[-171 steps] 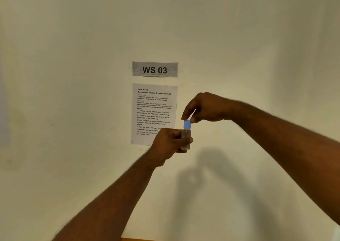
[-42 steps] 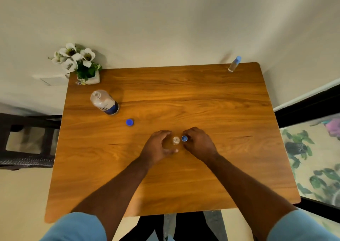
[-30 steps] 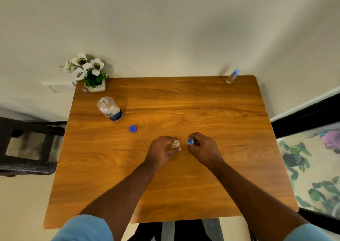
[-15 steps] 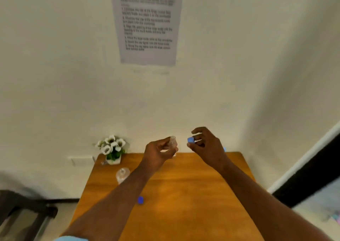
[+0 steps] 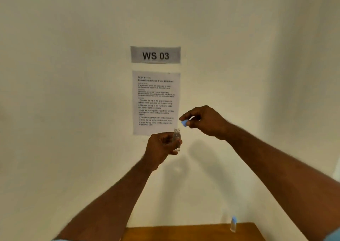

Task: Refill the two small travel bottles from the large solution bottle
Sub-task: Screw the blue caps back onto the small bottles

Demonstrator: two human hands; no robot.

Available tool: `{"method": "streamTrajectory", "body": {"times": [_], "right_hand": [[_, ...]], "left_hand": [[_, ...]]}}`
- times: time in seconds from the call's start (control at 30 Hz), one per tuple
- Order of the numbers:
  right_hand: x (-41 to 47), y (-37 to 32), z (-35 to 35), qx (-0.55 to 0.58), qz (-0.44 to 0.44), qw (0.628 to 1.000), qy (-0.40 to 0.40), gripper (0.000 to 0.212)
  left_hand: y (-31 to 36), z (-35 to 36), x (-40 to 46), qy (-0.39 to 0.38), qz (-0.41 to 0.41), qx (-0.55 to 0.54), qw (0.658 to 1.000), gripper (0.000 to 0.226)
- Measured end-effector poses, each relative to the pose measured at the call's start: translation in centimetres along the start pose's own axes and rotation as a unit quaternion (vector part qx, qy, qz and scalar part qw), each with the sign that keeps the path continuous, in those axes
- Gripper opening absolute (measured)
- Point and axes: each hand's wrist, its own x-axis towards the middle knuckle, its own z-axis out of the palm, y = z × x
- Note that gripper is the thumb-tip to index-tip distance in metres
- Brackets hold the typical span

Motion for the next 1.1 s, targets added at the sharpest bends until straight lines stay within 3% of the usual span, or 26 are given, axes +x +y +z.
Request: {"method": "streamTrajectory", "body": {"times": [0.33, 0.57, 0.7, 0.77, 0.87, 0.93, 1.03, 1.1], "right_hand": [[4.3, -4.5, -4.9, -0.228, -0.094, 0.965, -0.086, 0.032], [4.9, -4.4, -5.4, -0.262, -0.086, 0.958, -0.076, 0.023], [5.3, -4.3, -5.4, -0.295, -0.058, 0.952, -0.049, 0.035], [5.5, -4.4, -6.0, -0.222, -0.057, 0.972, -0.040, 0.031], [5.2, -4.8, -7.0, -0.164, -0.085, 0.976, -0.111, 0.021], [4.8, -4.9, -6.9, -0.197, -0.095, 0.965, -0.143, 0.027], [4.7, -5.0, -6.1, -0.241, -0.078, 0.960, -0.118, 0.013], [4.6, -5.0, -5.6, -0.305, -0.060, 0.948, -0.074, 0.026]], "left_hand": [[4.2, 2.4, 3.8, 0.014, 0.042, 0.014, 0.999, 0.033], [5.0, 3.6, 4.3, 0.009, 0.037, 0.008, 0.999, 0.024], [4.9, 3.6, 4.2, 0.003, 0.045, 0.020, 0.999, 0.024], [4.9, 3.5, 4.1, 0.012, 0.043, 0.021, 0.999, 0.028], [4.9, 3.4, 4.2, 0.023, 0.044, 0.025, 0.998, 0.030], [4.9, 3.4, 4.1, 0.024, 0.046, 0.034, 0.998, 0.030], [5.0, 3.6, 3.9, 0.013, 0.048, 0.043, 0.998, 0.030], [5.2, 3.7, 3.7, 0.012, 0.051, 0.039, 0.998, 0.030]]}}
